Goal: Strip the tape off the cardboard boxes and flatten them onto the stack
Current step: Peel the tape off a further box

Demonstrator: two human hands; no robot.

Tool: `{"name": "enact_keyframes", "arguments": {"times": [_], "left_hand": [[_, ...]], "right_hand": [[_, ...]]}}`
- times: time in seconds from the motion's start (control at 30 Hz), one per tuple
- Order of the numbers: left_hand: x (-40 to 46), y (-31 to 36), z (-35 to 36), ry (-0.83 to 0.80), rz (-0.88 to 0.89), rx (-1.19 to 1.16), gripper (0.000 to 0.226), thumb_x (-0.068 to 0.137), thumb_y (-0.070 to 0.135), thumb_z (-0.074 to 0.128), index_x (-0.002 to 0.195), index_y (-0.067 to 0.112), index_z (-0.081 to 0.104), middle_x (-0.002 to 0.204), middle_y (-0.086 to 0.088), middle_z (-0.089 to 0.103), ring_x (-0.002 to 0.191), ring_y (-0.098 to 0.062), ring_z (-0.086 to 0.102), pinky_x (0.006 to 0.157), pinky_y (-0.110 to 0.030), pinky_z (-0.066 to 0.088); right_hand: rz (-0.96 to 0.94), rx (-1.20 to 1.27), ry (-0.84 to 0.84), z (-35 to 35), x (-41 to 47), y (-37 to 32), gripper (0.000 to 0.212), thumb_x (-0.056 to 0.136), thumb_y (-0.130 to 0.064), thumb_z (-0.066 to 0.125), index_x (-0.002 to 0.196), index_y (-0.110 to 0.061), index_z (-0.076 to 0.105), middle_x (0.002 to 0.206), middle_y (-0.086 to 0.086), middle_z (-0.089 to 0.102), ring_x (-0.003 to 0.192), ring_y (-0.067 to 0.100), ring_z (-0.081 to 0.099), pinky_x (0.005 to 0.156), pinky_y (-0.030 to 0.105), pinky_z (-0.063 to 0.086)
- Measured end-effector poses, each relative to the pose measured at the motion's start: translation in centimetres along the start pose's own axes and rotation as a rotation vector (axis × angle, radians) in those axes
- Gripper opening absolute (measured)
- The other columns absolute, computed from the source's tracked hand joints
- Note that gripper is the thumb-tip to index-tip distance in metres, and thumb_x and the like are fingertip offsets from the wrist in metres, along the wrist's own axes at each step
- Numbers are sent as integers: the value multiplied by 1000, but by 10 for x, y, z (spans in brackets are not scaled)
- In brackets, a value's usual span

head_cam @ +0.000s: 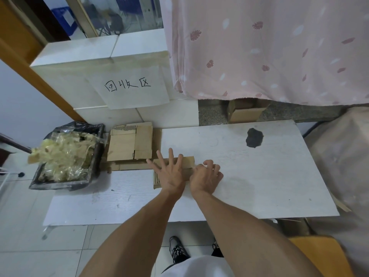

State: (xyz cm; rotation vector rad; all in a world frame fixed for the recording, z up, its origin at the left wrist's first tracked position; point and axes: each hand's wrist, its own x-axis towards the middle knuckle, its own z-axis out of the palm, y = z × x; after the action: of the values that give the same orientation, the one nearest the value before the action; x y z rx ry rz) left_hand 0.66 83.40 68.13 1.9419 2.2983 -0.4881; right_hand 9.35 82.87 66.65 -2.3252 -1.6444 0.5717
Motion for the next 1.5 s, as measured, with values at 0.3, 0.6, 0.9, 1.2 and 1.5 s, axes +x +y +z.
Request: {"name": "enact_keyframes", "arguments": {"times": [0.3,0.6,0.9,1.2,1.5], "left_hand": [[24,-84,-6,-38,-107,-120,84,77,50,72,144,42,21,165,-3,-12,147,-47,-13,106,-80,-2],[15,-21,2,34,9,-273,98,66,70,73,141,37,18,164,-9,-7,149,-44,-7,107,-75,-7],[22,19,-18,75,29,-114,81,79,16,63,145,32,18,163,-18,-12,145,-53,-14,107,-77,-9],[33,62,-16,86,125,-170,96,74,89,32,154,37,16,165,-10,-7,149,-40,-15,97,-64,-36],[18,18,-26,419,84,-471,28,89,44,66,113,30,68,155,-7,37,150,-32,17,116,-63,-10]], "right_hand": [[354,-35,43,-31,48,73,20,91,-21,58,102,-14,74,119,8,52,114,31,42,95,41,36],[90,108,91,-9,13,23,29,97,-39,54,117,-22,66,130,4,52,120,27,42,98,39,34],[225,288,271,-47,42,50,46,96,-43,55,134,-16,53,129,13,51,117,34,44,94,44,36],[99,311,187,-61,54,71,63,88,-59,59,135,-18,50,133,8,47,121,28,40,98,41,35],[-268,286,109,-50,45,31,51,86,-56,64,122,-20,63,125,3,52,114,25,46,92,37,40]]}}
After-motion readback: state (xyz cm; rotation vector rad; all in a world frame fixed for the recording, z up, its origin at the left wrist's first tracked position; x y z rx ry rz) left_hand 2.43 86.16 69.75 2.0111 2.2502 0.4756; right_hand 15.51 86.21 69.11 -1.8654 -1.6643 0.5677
